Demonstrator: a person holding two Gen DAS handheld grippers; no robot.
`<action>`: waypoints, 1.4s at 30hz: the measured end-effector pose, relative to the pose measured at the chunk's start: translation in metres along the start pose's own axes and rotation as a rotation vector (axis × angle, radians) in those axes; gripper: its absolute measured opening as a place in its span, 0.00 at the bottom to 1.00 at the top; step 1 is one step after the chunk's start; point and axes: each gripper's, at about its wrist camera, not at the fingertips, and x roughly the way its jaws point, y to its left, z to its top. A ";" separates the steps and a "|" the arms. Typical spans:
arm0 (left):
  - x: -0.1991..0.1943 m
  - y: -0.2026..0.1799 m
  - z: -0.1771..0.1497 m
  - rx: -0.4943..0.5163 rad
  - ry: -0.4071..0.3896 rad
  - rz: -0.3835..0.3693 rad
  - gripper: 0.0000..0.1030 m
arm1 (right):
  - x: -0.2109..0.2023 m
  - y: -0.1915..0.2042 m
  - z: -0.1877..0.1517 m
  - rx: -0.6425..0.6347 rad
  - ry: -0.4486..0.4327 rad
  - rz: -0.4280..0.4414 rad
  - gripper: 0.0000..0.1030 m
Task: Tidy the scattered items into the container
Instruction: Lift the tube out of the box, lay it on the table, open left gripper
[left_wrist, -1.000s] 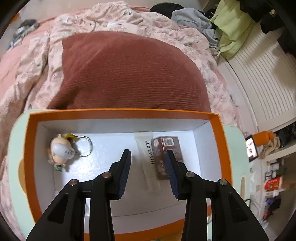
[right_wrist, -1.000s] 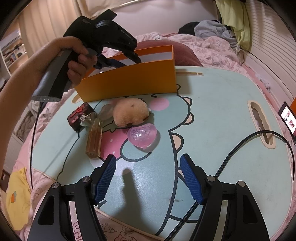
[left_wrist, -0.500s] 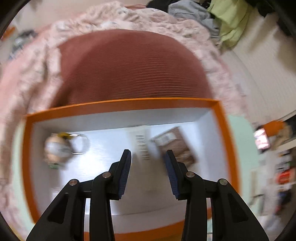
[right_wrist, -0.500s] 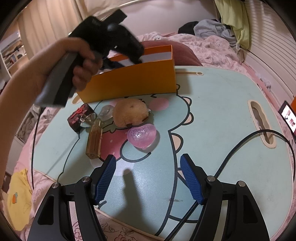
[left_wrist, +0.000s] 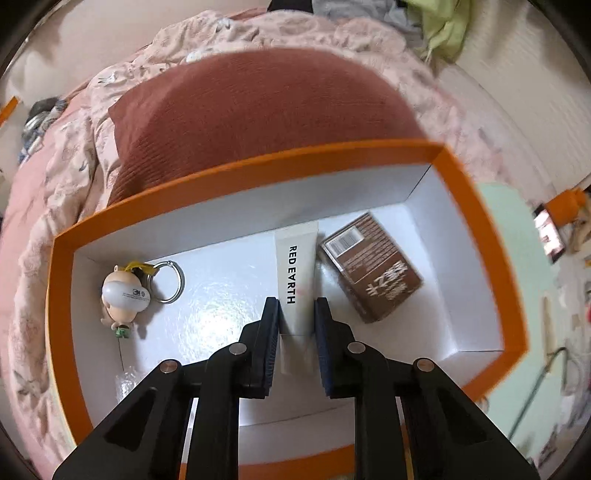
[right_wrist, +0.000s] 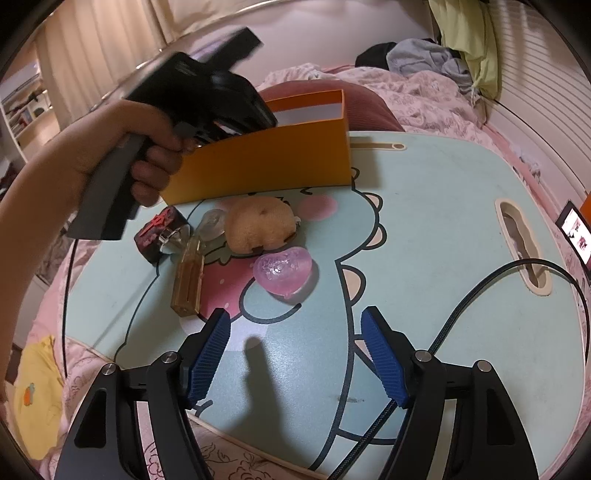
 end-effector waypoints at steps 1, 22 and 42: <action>-0.013 0.005 -0.001 -0.011 -0.037 -0.016 0.19 | 0.000 0.000 0.000 0.001 0.000 -0.002 0.71; -0.095 0.060 -0.175 -0.072 -0.182 -0.267 0.20 | 0.004 0.004 0.000 -0.029 0.010 -0.035 0.72; -0.099 0.076 -0.231 -0.169 -0.291 -0.092 0.60 | 0.004 0.007 0.000 -0.040 0.017 -0.046 0.72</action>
